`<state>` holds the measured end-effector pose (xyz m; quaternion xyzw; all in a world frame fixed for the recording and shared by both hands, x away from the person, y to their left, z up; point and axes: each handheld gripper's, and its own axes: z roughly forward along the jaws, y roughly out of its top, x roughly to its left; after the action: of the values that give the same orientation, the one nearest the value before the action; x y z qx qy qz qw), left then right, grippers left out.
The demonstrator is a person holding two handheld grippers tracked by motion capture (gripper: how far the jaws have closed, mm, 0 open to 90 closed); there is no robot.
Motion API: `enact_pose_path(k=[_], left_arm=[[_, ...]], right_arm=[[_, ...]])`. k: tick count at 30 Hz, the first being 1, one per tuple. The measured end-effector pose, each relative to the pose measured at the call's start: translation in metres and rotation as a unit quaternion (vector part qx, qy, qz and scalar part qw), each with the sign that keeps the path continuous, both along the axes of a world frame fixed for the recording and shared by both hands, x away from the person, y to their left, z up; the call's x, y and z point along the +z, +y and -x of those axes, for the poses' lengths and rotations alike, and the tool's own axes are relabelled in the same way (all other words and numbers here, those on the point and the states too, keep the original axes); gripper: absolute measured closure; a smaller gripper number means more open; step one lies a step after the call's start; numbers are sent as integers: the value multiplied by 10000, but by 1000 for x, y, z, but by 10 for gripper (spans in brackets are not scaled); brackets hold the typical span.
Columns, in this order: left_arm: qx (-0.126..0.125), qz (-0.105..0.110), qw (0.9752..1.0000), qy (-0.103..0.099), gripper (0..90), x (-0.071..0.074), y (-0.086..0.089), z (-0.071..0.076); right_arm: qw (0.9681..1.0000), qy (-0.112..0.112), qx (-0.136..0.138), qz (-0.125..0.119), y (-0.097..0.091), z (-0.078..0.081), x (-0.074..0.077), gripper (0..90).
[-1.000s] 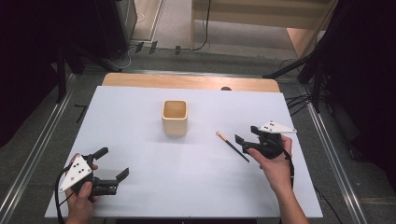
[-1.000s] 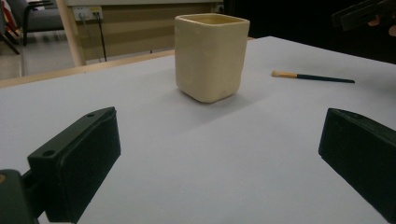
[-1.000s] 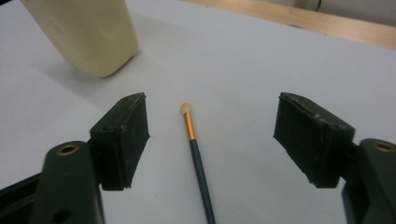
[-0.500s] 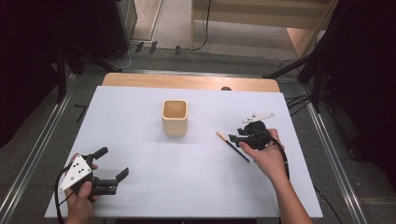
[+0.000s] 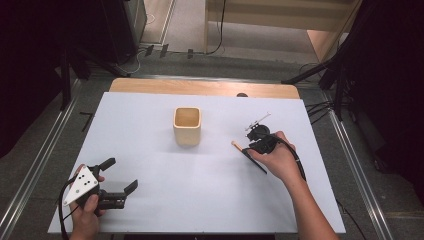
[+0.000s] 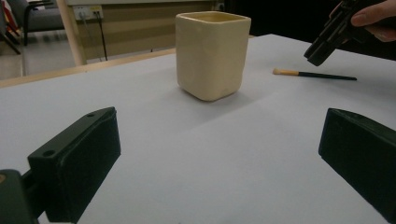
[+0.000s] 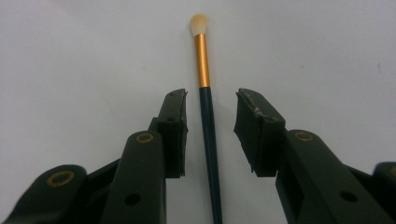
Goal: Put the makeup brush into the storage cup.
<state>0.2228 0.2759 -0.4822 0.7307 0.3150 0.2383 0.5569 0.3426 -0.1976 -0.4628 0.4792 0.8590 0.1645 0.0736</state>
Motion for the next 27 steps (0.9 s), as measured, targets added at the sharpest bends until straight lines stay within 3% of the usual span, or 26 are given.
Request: enact_pose_path(k=[10,14,16,22,27], left_arm=[[-17,-14,10000,18,0,0,-1,0],[-17,-13,10000,23,0,0,-1,0],[-19,-17,10000,21,0,0,-1,0],[-29,-51,10000,20,0,-1,-2,0],[-26,-268,9996,22,0,-1,-10,1]], right_arm=[[9984,373,35,415,8,-9,-11,700],[9982,426,28,417,8,-11,-14,719],[9974,557,44,448,9,-12,-18,743],[9975,522,5,472,11,-10,-19,841],[9976,497,-44,480,12,-10,-19,843]])
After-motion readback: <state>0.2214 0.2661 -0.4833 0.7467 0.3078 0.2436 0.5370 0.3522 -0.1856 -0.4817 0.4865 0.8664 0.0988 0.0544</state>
